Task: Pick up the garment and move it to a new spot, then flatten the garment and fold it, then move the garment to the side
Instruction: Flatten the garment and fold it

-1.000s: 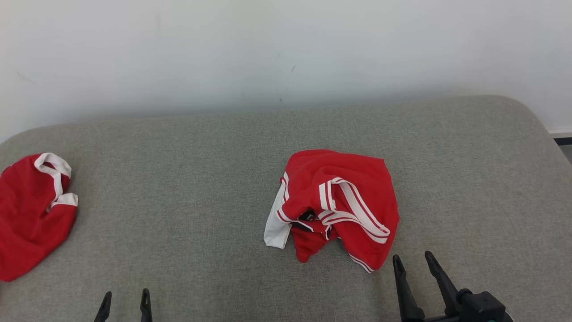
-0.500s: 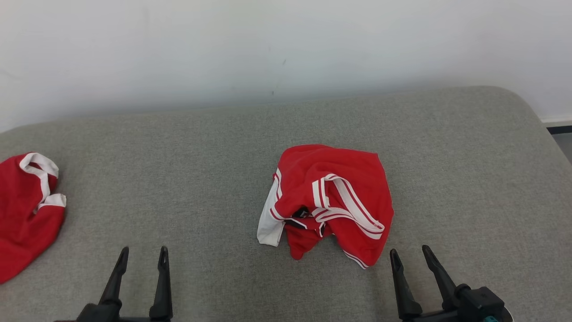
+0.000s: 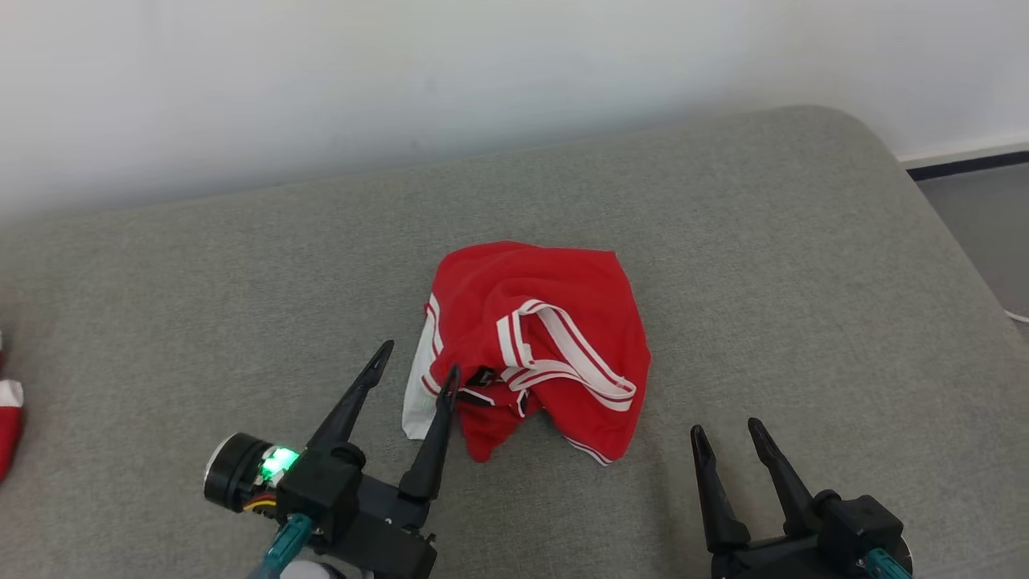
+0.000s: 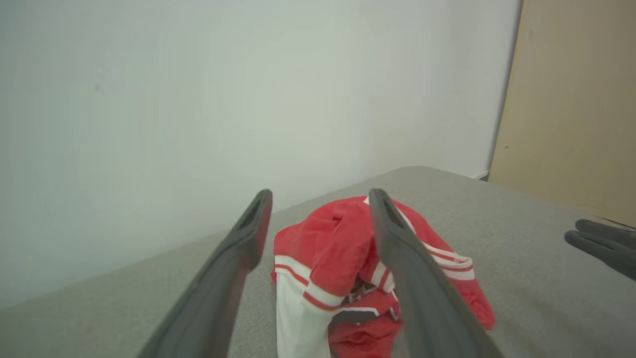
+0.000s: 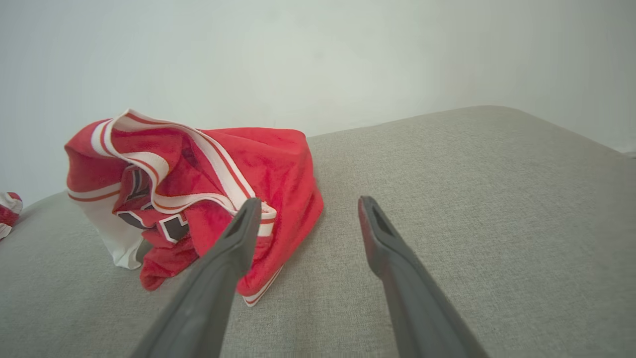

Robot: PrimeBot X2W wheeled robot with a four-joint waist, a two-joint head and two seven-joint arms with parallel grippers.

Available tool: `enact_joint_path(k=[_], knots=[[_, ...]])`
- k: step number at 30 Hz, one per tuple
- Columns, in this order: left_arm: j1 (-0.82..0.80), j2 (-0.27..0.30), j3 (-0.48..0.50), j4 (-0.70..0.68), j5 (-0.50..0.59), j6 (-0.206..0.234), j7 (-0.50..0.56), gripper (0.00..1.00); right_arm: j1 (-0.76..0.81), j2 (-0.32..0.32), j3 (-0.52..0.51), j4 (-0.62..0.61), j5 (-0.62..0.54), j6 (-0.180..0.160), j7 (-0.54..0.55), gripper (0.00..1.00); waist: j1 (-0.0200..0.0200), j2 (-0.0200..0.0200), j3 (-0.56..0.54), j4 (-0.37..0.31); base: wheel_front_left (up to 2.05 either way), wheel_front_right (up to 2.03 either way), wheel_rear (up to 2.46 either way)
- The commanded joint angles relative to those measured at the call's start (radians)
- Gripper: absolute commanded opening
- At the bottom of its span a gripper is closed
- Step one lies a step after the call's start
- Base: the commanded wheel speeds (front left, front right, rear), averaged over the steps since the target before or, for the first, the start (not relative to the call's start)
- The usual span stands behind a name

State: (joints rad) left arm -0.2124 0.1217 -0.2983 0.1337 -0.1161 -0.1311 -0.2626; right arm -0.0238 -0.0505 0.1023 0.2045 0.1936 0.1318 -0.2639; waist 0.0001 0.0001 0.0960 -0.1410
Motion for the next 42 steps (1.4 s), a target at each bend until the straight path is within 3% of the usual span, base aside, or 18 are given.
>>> enact_joint_path(k=[1,8,15,16,17,18,25,33,42], knots=[[-0.023,0.009,-0.013,0.01,-0.005,0.002,-0.003,1.0,-0.006,0.0,0.003,-0.003,0.01,-0.002,-0.001,1.0,-0.0001,-0.0001,0.028,-0.047,0.0,0.0,0.0],[-0.127,0.043,-0.091,0.095,-0.022,0.002,-0.003,1.0,-0.018,0.001,0.008,-0.003,0.031,-0.002,-0.001,1.0,-0.0001,-0.0001,0.063,-0.139,0.0,0.0,0.0],[-0.164,0.049,-0.099,0.232,-0.014,0.002,-0.003,1.0,-0.017,0.001,0.002,-0.001,0.038,-0.002,-0.001,1.0,-0.0001,-0.0001,0.066,-0.167,0.0,0.0,0.0],[-0.168,0.045,-0.094,0.253,-0.011,0.002,-0.003,0.58,-0.016,0.001,-0.001,-0.001,0.037,-0.002,-0.001,1.0,-0.0001,-0.0001,0.064,-0.165,0.0,0.0,0.0],[-0.17,0.04,-0.093,0.275,-0.009,0.002,-0.003,0.37,-0.015,0.001,-0.004,-0.001,0.035,-0.002,-0.001,1.0,-0.0001,-0.0001,0.06,-0.162,0.0,0.0,0.0],[-0.174,0.035,-0.091,0.288,-0.009,0.002,-0.003,0.0,-0.015,0.001,-0.003,0.0,0.033,-0.002,-0.001,1.0,-0.0001,-0.0001,0.058,-0.158,0.0,0.0,0.0],[-0.196,0.008,-0.082,0.305,-0.022,0.002,-0.003,0.0,-0.013,0.001,-0.004,-0.006,0.022,-0.002,-0.001,1.0,-0.0001,-0.0001,0.038,-0.117,0.0,0.0,0.0],[-0.146,-0.004,-0.035,0.156,-0.028,0.002,-0.003,0.0,0.01,0.0,-0.013,-0.007,0.015,-0.002,-0.001,1.0,-0.0001,-0.0001,0.019,-0.021,0.0,0.0,0.0],[0.018,0.021,0.069,-0.037,-0.021,0.015,-0.003,0.0,0.029,0.001,-0.022,-0.006,0.013,-0.002,-0.001,1.0,-0.0001,-0.0001,-0.006,0.128,0.0,0.0,0.0]])
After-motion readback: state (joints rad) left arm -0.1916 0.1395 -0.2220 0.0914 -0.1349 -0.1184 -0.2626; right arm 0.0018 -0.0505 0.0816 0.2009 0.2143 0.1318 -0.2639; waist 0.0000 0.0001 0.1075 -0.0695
